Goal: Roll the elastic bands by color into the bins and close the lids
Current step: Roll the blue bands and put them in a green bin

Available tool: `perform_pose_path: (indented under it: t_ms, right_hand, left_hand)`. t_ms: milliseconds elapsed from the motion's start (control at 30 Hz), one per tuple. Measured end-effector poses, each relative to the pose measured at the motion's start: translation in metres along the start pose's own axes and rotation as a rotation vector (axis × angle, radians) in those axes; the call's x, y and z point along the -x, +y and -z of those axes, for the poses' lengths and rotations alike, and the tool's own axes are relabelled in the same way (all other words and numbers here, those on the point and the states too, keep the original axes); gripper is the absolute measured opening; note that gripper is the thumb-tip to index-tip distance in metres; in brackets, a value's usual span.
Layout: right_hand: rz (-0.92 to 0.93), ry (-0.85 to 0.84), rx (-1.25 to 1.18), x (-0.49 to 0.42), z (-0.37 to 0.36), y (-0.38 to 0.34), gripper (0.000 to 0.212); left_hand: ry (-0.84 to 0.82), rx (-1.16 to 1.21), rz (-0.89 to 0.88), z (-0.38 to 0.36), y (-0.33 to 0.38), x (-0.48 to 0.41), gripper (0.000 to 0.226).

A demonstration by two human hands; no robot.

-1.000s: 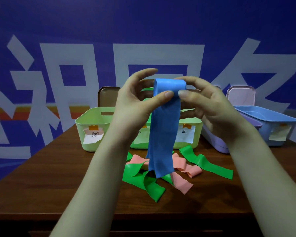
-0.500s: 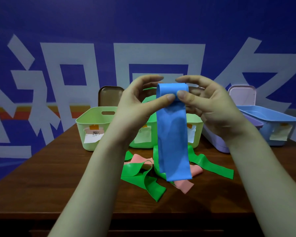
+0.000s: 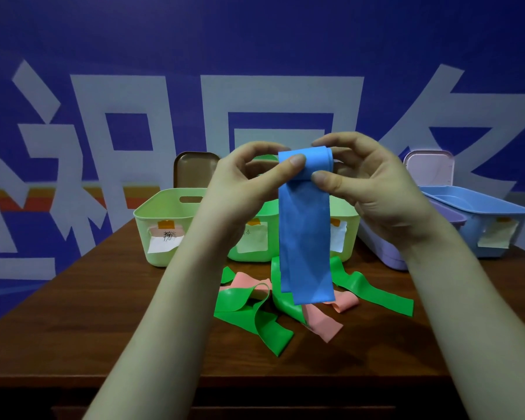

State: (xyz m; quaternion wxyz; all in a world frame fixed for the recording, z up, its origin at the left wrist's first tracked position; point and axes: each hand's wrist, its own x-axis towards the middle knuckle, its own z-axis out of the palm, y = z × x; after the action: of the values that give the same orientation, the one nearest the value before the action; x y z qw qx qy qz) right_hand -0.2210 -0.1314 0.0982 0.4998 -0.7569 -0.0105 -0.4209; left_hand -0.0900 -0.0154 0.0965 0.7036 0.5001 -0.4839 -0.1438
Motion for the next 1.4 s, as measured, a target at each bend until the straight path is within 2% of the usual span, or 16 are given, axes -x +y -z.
perform_pose_path:
  t_ms: [300,467,800,867,933,1000,1200,1300,1400]
  right_hand:
    - [-0.012,0.015,0.016,0.001,0.002,-0.003,0.051]
    - [-0.066,-0.050,0.016,0.001,0.002,0.000,0.048]
    - [-0.165,-0.053,0.155,0.001,-0.012,0.011,0.071]
    - [-0.171,-0.034,0.148,0.002,-0.011,0.008,0.059]
    - [-0.153,0.002,0.109,0.002,-0.011,0.003,0.033]
    - [-0.133,0.053,0.071,0.001,-0.010,0.001,0.026]
    - [-0.116,0.058,-0.012,-0.001,-0.007,0.000,0.025]
    - [-0.095,0.048,-0.087,-0.001,-0.001,-0.001,0.037]
    - [-0.053,0.032,-0.047,0.000,0.002,-0.001,0.045]
  left_hand:
    - [0.027,0.034,-0.080,-0.002,-0.003,0.000,0.027]
    - [0.049,0.062,-0.130,-0.003,-0.004,-0.001,0.030]
    - [0.075,0.041,-0.121,-0.012,-0.011,-0.004,0.032]
    - [0.066,0.027,-0.120,-0.009,-0.011,-0.005,0.032]
    - [0.049,0.019,-0.133,-0.006,-0.012,-0.005,0.035]
    - [0.026,0.005,-0.166,-0.004,-0.013,-0.004,0.040]
    - [-0.072,0.039,-0.200,-0.002,-0.013,-0.001,0.054]
    - [-0.090,0.045,-0.192,-0.001,-0.014,0.000,0.060]
    - [-0.086,-0.019,-0.153,-0.001,-0.013,-0.001,0.058]
